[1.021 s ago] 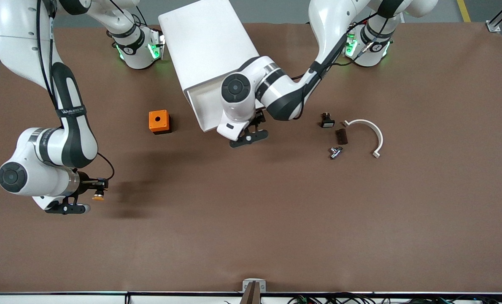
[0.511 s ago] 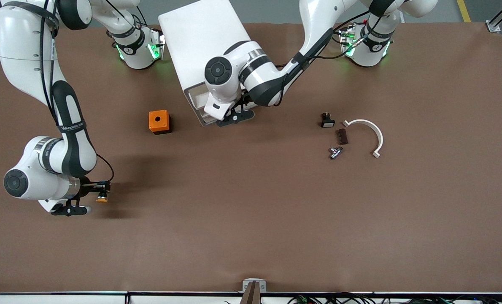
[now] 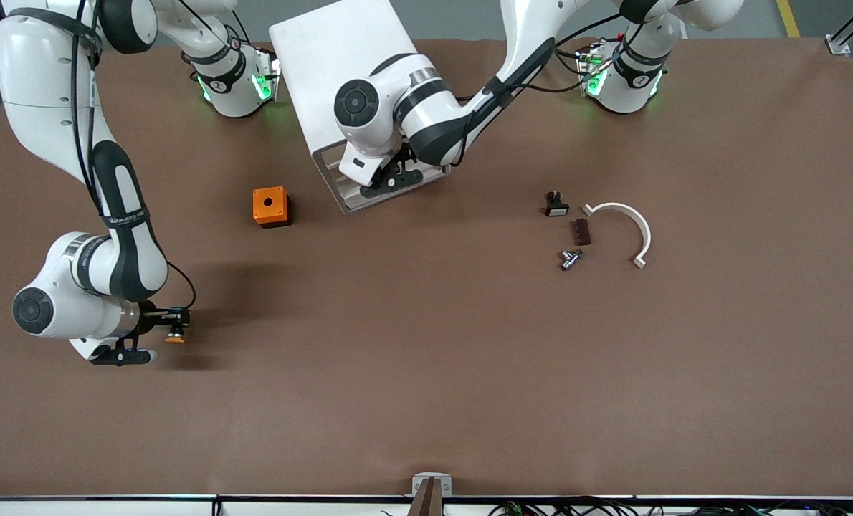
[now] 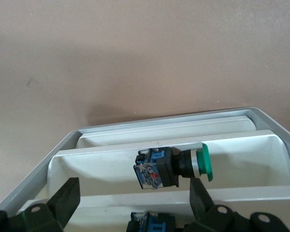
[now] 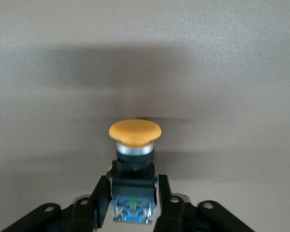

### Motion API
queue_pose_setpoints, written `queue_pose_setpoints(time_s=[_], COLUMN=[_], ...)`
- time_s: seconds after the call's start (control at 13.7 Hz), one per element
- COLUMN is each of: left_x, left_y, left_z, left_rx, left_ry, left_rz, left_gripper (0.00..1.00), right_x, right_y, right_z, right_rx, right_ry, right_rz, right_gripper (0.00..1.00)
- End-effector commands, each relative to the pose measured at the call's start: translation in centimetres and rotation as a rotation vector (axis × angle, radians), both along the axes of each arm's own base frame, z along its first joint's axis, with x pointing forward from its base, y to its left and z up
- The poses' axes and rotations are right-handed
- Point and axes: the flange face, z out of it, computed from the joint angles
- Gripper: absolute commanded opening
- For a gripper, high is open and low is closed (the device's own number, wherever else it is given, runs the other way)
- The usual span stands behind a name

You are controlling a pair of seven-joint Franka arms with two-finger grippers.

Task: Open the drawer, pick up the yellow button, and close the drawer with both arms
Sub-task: 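Push the drawer shut with the left gripper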

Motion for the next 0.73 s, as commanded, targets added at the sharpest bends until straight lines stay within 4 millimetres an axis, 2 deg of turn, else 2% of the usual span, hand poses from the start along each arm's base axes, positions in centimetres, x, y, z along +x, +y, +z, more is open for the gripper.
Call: queue_pose_setpoints(time_s=[0.0, 0.15, 0.29, 0.44, 0.51, 0.58, 0.66], left_x=[-2.6, -2.5, -0.7, 3.7, 6.1, 8.6, 11.9], left_y=[-0.4, -0.3, 0.6, 3.1, 4.8, 6.6, 9.3], left_z=[0.5, 0.4, 0.9, 1.6, 2.4, 2.8, 3.2], left_rx=[0.026, 0.037, 0.036, 0.052, 0.059, 0.067, 0.071], left_ry=[0.013, -0.009, -0.026, -0.085, -0.118, -0.135, -0.149], left_rz=[-0.044, -0.059, -0.041, -0.008, 0.019, 0.06, 0.109], left_gripper=[1.0, 1.0, 1.0, 1.0, 1.0, 1.0, 1.0], right_x=[0.2, 0.2, 0.3, 0.2, 0.1, 0.0, 0.4], right_y=[-0.2, -0.3, -0.5, -0.8, -0.4, 0.1, 0.7], right_z=[0.4, 0.2, 0.2, 0.2, 0.5, 1.0, 2.3], right_rx=[0.018, 0.02, 0.021, 0.024, 0.028, 0.031, 0.034], right_ry=[-0.01, -0.009, -0.008, 0.003, 0.016, 0.025, 0.019], right_rz=[-0.007, -0.008, -0.006, -0.01, -0.004, 0.006, 0.02], right_gripper=[0.83, 0.92, 0.92, 1.0, 1.0, 1.0, 1.0])
